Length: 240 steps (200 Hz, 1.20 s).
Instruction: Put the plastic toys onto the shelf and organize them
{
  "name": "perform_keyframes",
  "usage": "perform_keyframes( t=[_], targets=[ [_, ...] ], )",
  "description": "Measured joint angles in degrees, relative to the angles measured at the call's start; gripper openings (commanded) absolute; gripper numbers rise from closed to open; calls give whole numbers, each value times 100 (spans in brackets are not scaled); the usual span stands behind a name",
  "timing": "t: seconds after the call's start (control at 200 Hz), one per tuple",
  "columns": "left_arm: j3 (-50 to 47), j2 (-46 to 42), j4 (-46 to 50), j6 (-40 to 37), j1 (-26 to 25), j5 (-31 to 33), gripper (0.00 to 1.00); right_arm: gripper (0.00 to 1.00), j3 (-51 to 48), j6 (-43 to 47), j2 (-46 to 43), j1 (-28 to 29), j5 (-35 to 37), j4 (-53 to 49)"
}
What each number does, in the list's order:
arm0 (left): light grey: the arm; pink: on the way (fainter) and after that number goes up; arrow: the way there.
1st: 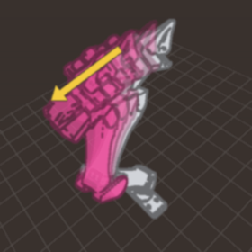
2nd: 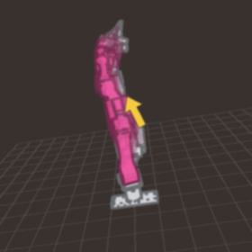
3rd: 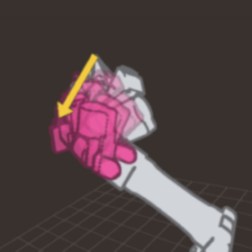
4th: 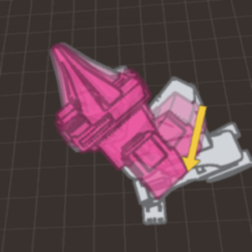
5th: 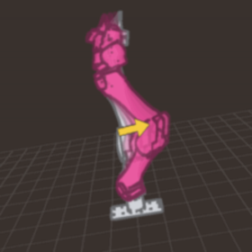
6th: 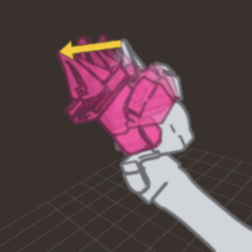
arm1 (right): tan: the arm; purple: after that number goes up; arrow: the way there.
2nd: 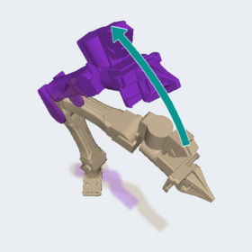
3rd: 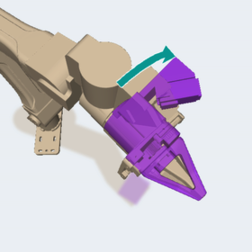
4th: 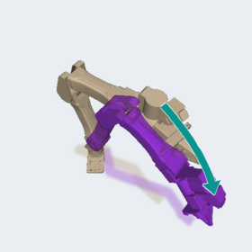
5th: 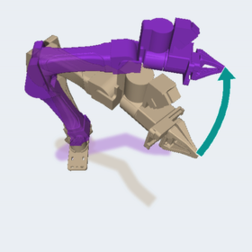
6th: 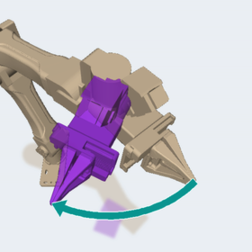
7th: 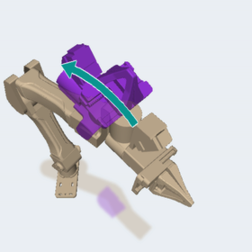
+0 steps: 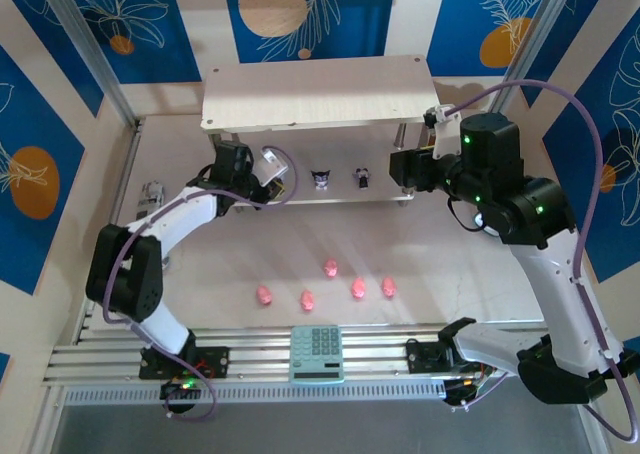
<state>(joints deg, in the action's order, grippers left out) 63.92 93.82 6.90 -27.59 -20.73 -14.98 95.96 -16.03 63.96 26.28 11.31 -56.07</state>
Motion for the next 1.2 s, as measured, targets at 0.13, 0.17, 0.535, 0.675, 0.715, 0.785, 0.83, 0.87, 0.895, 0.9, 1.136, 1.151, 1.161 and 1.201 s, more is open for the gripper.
perform_keyframes(
  t=[0.13, 0.17, 0.535, 0.675, 0.715, 0.785, 0.83, 0.87, 0.895, 0.9, 1.136, 1.151, 1.161, 1.201],
  targets=[
    [74, 120, -216, -46, -9, 52, 2, 57, -72, -26, -17, -48, 37, 20],
    [81, 162, -293, -87, -9, 52, 2, 57, -101, -46, -17, -59, 42, 31],
    [81, 365, -557, -297, -13, 72, 1, 57, -127, -173, -76, -92, 76, 37],
    [81, 422, -608, -299, -17, 70, 1, 57, -127, -216, -85, -92, 76, 35],
    [81, 439, -605, -299, -20, 70, 1, 57, -129, -219, -85, -92, 76, 35],
    [81, 472, -605, -299, -20, 66, 1, 57, -129, -236, -85, -92, 76, 37],
    [81, 490, -605, -299, -20, 63, 1, 57, -133, -240, -85, -92, 76, 39],
    [81, 501, -605, -299, -20, 61, 1, 57, -153, -256, -87, -92, 76, 44],
    [81, 505, -605, -299, -17, 59, 1, 57, -164, -258, -87, -92, 74, 42],
    [81, 505, -605, -299, -17, 59, 1, 57, -166, -258, -87, -92, 74, 39],
    [81, 507, -603, -302, -20, 42, 4, 57, -203, -258, -81, -92, 74, 42],
    [81, 507, -603, -302, -17, 39, 4, 57, -203, -258, -81, -92, 74, 44],
    [81, 507, -603, -302, -20, 37, 4, 57, -203, -258, -81, -92, 74, 44],
    [81, 507, -599, -302, -20, 24, 5, 57, -203, -258, -81, -92, 74, 46]
  ],
)
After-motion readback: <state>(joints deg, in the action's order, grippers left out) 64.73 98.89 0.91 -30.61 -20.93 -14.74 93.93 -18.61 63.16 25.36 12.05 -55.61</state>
